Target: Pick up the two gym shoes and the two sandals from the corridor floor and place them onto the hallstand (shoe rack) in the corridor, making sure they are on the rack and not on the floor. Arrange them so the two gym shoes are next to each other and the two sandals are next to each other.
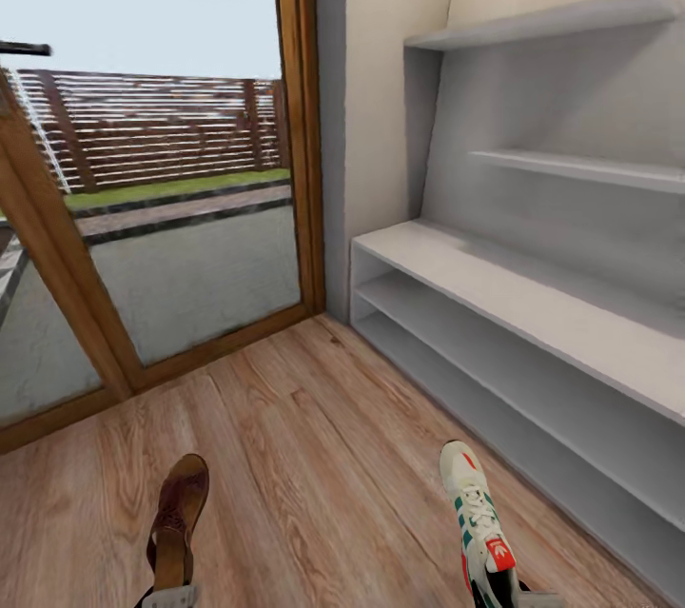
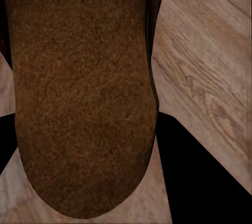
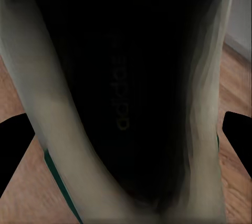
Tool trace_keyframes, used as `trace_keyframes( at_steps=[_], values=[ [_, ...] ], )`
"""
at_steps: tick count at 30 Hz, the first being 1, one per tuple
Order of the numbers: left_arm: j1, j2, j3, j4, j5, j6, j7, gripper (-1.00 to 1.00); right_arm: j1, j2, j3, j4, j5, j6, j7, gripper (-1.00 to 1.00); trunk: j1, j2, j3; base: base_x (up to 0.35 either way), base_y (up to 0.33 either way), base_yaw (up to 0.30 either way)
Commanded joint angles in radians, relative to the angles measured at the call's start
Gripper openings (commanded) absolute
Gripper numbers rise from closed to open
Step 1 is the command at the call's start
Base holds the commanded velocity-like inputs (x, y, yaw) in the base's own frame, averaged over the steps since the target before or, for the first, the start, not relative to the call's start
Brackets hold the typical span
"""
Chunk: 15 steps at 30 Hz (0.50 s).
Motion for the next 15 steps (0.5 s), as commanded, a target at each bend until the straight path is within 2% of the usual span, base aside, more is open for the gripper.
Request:
trace_keyframes(
  at_steps=[1, 6, 15],
  values=[
    [0.0, 0.0, 0.006, 0.0, 0.001, -0.002, -0.008, -1.0, -0.001, 0.001, -0.009, 0.001, 0.006, -0.003, 0.008, -1.0, 0.0, 0.0, -0.001, 0.122, 0.098, -0.288],
    [0.0, 0.0, 0.006, 0.0, 0.001, -0.002, -0.008, -1.0, -0.001, 0.001, -0.009, 0.001, 0.006, -0.003, 0.008, -1.0, 0.0, 0.0, -0.001, 0.086, 0.049, -0.289],
    [0.0, 0.0, 0.006, 0.0, 0.001, -0.002, -0.008, -1.0, -0.001, 0.001, -0.009, 0.001, 0.006, -0.003, 0.008, -1.0, 0.0, 0.0, -0.001, 0.007, 0.003, -0.293]
  ],
)
